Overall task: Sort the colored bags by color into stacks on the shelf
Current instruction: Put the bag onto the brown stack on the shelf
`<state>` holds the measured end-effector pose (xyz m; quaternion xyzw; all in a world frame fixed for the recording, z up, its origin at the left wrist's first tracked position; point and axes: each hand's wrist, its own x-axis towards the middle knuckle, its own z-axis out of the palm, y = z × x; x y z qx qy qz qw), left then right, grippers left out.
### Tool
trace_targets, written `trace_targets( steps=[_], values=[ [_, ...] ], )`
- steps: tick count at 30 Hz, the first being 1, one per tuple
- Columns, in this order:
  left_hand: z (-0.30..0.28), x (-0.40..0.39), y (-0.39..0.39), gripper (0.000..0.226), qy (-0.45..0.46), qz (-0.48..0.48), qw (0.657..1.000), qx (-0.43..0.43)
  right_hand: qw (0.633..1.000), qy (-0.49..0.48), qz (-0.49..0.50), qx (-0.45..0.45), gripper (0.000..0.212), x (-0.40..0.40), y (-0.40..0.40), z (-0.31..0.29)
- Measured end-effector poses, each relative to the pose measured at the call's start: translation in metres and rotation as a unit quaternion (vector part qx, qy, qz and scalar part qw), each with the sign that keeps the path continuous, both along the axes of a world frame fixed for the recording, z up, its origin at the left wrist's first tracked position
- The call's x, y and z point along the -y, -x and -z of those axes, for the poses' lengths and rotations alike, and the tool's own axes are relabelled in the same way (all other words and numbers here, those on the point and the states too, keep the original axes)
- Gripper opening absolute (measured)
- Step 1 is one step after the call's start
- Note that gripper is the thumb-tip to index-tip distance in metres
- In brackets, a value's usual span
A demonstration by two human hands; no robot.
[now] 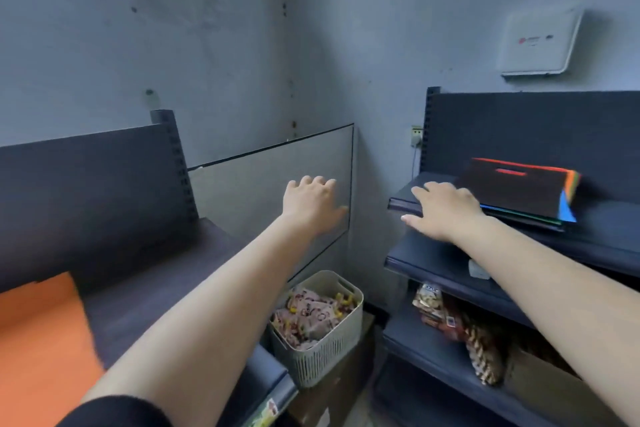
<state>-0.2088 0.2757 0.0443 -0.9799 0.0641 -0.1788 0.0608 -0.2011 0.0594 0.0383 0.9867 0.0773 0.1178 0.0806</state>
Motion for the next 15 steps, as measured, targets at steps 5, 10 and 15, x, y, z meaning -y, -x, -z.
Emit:
trace_targets(
  steps=[5,10,15],
  values=[
    [0.011,0.070,-0.055,0.055,0.012,0.075,0.997,-0.017,0.997,-0.013,0.082,-0.008,0.063,0.072,-0.024,0.012],
    [0.022,0.132,-0.120,0.053,0.026,0.136,0.990,-0.032,0.988,-0.016,0.154,-0.010,0.061,0.134,-0.054,0.019],
    [0.040,0.188,-0.188,0.049,0.032,0.186,0.979,-0.071,0.974,-0.045,0.220,-0.023,0.051,0.182,-0.088,0.025]
  ],
)
